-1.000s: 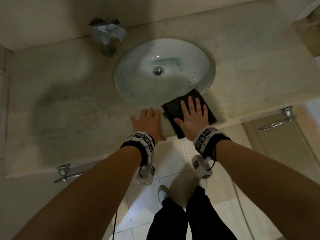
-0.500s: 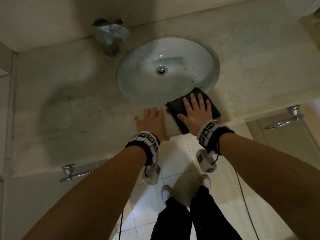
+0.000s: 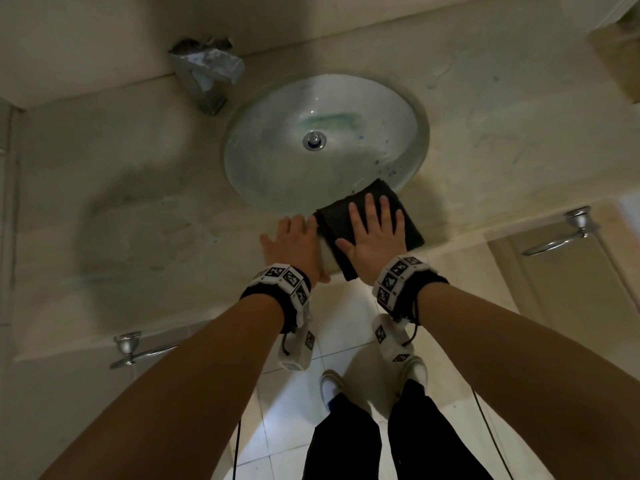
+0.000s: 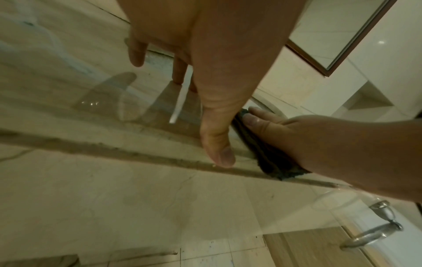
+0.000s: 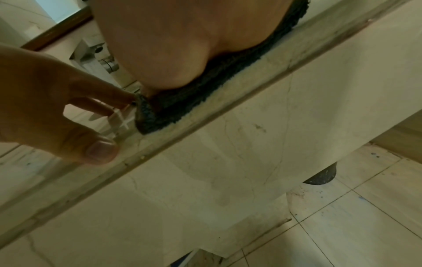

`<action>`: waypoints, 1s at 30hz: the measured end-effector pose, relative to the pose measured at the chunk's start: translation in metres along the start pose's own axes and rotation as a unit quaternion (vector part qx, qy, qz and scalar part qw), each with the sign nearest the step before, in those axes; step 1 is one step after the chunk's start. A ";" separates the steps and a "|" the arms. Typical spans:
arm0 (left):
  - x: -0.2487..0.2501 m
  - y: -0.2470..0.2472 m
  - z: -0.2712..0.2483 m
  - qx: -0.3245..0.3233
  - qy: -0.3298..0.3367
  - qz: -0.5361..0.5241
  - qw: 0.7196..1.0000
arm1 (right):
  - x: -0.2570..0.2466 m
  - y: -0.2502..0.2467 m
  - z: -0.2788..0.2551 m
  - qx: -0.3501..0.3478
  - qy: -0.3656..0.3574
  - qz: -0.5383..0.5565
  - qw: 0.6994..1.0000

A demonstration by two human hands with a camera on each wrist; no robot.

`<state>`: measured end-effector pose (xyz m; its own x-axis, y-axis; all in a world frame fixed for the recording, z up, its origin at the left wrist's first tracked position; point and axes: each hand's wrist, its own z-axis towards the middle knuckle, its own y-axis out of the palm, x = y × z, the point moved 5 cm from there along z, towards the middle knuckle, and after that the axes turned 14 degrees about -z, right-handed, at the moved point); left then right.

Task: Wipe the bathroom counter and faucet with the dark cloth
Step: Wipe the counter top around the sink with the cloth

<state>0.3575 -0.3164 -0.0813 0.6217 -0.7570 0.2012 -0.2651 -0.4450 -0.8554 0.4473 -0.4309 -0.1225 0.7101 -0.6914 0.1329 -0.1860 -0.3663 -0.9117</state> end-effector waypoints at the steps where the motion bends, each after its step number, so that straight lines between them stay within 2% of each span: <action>1: 0.000 0.000 0.000 -0.003 -0.002 0.001 1.000 | -0.001 0.000 0.001 0.004 0.000 0.001 1.000; 4: -0.001 -0.001 -0.002 -0.005 -0.004 0.004 1.000 | 0.002 0.000 -0.001 0.011 -0.011 0.008 1.000; 7: 0.000 -0.001 -0.001 -0.012 0.000 0.013 1.000 | 0.028 0.005 -0.003 0.020 -0.003 0.010 1.000; 12: 0.000 -0.001 -0.002 0.001 0.009 -0.006 1.000 | 0.131 0.011 0.001 -0.005 0.099 0.013 0.995; 15: -0.003 0.001 0.000 0.008 0.010 -0.005 1.000 | 0.151 0.013 0.004 -0.016 0.127 0.014 0.992; 18: -0.004 0.002 0.002 0.008 0.007 -0.012 1.000 | 0.133 0.011 0.004 -0.011 0.158 0.023 0.987; 20: -0.004 0.002 0.002 0.009 0.006 -0.014 1.000 | 0.109 0.006 0.004 -0.010 0.149 0.007 0.989; 26: -0.004 0.003 0.002 0.013 -0.006 -0.011 1.000 | 0.002 -0.006 -0.001 0.007 -0.009 -0.013 1.000; 30: -0.001 0.002 0.001 0.004 -0.013 0.003 1.000 | -0.005 -0.003 -0.002 0.002 -0.044 -0.013 0.999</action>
<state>0.3567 -0.3161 -0.0837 0.6386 -0.7473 0.1836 -0.2628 -0.4360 -0.8607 0.4428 -0.4277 -0.1199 0.7717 -0.6241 0.1224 -0.1638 -0.3809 -0.9100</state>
